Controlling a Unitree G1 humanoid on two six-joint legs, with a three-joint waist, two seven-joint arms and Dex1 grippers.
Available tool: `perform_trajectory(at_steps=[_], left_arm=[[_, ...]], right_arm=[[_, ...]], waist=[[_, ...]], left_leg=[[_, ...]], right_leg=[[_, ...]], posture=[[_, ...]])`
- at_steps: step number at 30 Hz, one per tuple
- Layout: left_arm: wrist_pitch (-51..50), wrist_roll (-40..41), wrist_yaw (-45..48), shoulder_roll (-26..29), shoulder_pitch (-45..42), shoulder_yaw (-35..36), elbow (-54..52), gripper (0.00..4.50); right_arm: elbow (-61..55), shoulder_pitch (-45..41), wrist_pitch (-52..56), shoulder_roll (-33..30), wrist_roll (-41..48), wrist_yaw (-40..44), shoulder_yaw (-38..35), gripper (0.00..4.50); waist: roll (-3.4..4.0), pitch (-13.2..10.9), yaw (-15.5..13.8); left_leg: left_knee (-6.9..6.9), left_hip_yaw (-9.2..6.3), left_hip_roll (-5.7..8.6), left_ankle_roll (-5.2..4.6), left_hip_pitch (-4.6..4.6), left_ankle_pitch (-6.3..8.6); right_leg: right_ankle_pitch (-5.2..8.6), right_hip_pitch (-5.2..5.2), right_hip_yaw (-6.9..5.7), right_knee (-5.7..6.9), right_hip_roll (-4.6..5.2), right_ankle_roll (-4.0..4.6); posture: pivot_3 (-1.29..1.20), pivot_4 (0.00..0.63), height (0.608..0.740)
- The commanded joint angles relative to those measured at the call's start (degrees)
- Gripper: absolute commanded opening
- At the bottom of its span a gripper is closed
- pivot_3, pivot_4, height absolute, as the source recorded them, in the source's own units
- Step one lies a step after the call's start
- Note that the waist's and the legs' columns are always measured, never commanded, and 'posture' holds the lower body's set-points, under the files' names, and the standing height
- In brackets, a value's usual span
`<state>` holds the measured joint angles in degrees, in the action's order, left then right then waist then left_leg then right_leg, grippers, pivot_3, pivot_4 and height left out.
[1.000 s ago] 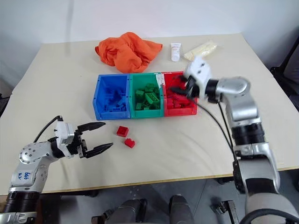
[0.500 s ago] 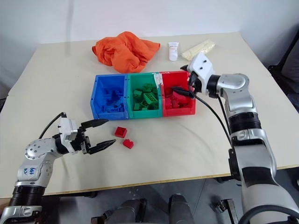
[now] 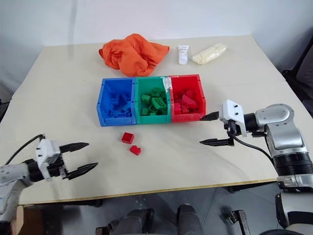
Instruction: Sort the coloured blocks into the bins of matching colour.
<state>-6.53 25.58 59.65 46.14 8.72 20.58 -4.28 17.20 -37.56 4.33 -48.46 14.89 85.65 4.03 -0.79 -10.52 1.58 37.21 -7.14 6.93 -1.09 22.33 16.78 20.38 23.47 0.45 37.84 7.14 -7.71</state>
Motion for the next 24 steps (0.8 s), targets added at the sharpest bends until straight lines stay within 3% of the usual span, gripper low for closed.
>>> perform_trajectory(at_steps=[1, 7, 11, 18, 24], left_arm=[[-2.3, 1.6, 1.0, 2.1, 4.1, 4.6, -4.1, 4.5], [-6.5, 2.8, -0.4, 2.2, 4.8, 4.0, -10.4, 4.5], [-12.0, 1.7, -5.5, -0.6, -1.1, -5.0, -17.3, 4.5], [-11.0, -5.4, -11.7, -9.5, -10.0, -18.9, -15.2, 4.5], [-8.5, -10.2, -14.2, -14.6, -14.7, -24.3, -8.5, 4.5]], right_arm=[[-1.4, -0.5, 0.3, -0.7, 1.6, 0.8, -1.7, 4.46], [-1.5, -1.4, 1.0, 0.3, 2.2, 0.2, -1.3, 4.46], [-1.8, -1.9, 1.2, 1.5, 2.0, -1.2, -1.0, 4.46], [-6.0, 0.9, 3.3, 1.6, 2.3, -4.2, -2.2, 4.46], [-9.8, 3.5, 5.4, 1.2, 2.7, -6.7, -3.2, 4.46]], waist=[[0.0, 0.0, -0.1], [0.0, 0.0, -0.7], [0.01, 0.0, -1.5], [0.0, 0.0, -1.6], [0.01, 0.0, -1.5]], left_leg=[[0.0, 0.0, 0.0, 0.0, -0.01, 0.0], [0.04, -0.03, 0.0, -0.01, 0.0, 0.01], [0.06, -0.02, 0.0, -0.01, -0.01, 0.01], [0.05, -0.01, 0.0, 0.0, 0.01, 0.01], [0.11, 0.03, -0.03, 0.0, 0.02, 0.01]], right_leg=[[0.0, -0.01, 0.01, 0.0, 0.01, 0.0], [-0.01, -0.09, 0.01, -0.07, 0.02, 0.01], [-0.02, -0.1, 0.01, -0.07, 0.02, 0.03], [-0.04, -0.08, -0.11, -0.05, 0.0, 0.02], [-0.04, -0.05, -0.18, -0.02, -0.06, 0.02]], posture=[[0.0, 0.15, 0.74], [0.0, 0.15, 0.74], [0.0, 0.15, 0.74], [0.0, 0.15, 0.74], [0.0, 0.15, 0.74]])
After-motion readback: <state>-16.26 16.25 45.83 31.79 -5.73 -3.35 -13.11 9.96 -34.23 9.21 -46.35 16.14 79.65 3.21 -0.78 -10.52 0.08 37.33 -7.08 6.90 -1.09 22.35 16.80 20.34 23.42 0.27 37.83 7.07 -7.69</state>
